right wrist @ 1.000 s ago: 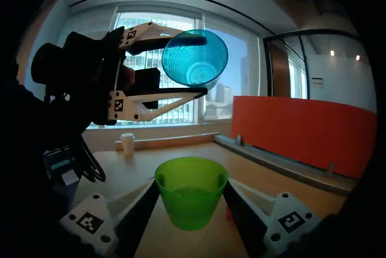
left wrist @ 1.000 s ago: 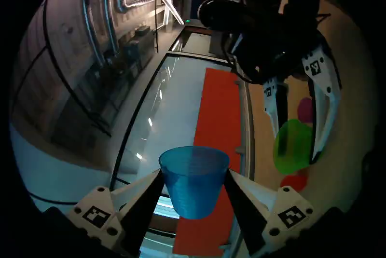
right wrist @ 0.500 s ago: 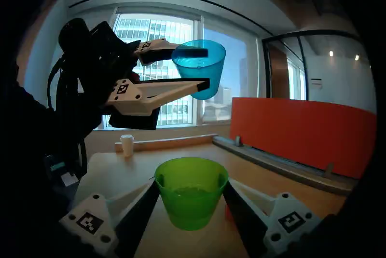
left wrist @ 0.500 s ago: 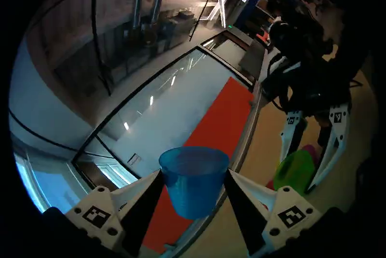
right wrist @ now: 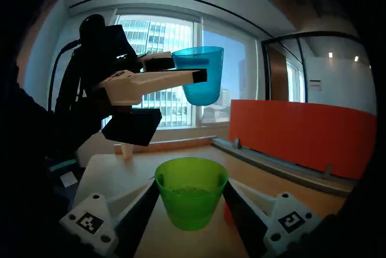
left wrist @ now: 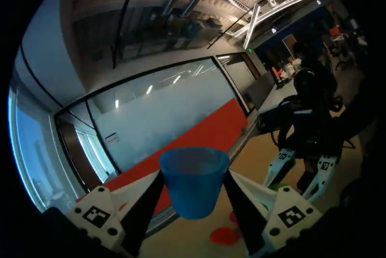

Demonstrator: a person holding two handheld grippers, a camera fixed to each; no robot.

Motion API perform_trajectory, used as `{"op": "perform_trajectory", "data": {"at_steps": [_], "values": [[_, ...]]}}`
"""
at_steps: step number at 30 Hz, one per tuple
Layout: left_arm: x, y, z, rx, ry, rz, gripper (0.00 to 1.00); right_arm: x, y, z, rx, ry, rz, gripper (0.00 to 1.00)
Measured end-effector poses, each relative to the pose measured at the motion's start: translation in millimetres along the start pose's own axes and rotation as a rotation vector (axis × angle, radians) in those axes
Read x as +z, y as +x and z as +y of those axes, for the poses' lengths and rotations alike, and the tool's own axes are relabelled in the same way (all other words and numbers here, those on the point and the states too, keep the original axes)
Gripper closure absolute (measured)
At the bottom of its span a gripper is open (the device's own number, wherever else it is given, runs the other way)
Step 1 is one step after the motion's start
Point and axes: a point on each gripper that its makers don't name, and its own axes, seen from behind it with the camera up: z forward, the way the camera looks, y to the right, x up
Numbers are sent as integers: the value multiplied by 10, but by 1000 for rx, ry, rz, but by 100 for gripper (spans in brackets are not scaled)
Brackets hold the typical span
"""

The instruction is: Pour water

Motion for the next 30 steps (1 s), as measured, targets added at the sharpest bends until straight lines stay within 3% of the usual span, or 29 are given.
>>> {"op": "perform_trajectory", "data": {"at_steps": [12,22,24,30], "values": [[-37,-63,-74,-223,-10,-9,16,-12,29,-15,0,-1,6,10],[-13,-67,-69,-518,-47,-3,16,-20,59,-32,-4,-3,7,10],[-17,-68,-77,-549,-50,2,16,-25,62,-34,-5,-4,8,11],[-25,-92,-117,-541,-36,4,16,-33,54,-26,-2,-7,7,11]]}}
